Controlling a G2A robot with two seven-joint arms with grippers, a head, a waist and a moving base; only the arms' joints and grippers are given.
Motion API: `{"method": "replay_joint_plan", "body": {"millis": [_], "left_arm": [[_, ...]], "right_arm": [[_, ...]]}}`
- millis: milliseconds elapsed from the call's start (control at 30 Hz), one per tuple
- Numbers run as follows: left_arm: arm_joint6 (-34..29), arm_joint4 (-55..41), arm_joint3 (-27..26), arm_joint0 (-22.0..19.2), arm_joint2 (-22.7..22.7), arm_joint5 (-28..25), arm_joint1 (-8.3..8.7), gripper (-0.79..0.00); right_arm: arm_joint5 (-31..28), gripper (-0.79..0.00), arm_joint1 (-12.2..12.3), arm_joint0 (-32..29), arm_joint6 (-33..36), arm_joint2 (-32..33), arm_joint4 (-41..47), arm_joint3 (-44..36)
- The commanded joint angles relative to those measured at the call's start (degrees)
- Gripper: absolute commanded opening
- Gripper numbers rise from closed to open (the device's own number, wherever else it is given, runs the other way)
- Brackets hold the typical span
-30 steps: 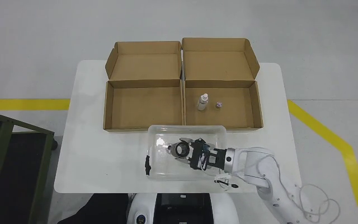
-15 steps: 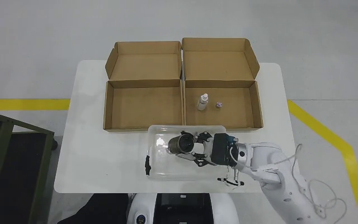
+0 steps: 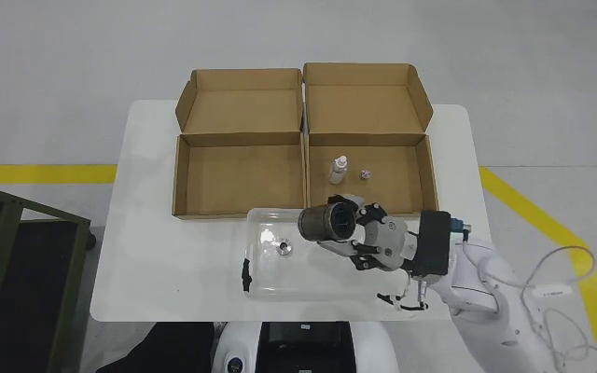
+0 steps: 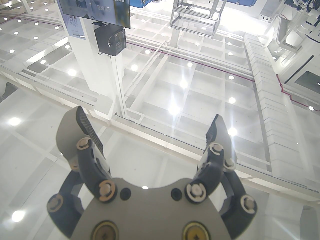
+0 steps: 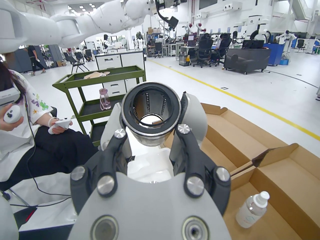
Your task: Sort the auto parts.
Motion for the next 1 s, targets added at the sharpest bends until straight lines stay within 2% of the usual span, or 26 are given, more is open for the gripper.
{"method": "replay_joint_plan", "body": {"millis": [0,300,533,967], "left_arm": [[0.0,0.0,0.0,0.0,0.0,0.0,0.0,0.0],[0.0,0.0,0.0,0.0,0.0,0.0,0.0,0.0],[0.0,0.0,0.0,0.0,0.0,0.0,0.0,0.0],[0.0,0.0,0.0,0.0,0.0,0.0,0.0,0.0]], "right_arm": [[-0.05,-0.785,-0.04,-0.01,-0.29,-0.1,1.16,0.26],[1.9,-0.785,-0.36,1.58,0.05,-0.86,2.89,2.45],[7.72,-0.785,-1.07,4.96,4.01,-5.0,-3.49,4.29],[18.89,-0.785,-3.68,16.47,13.31,-16.34,-15.18,13.32]]}}
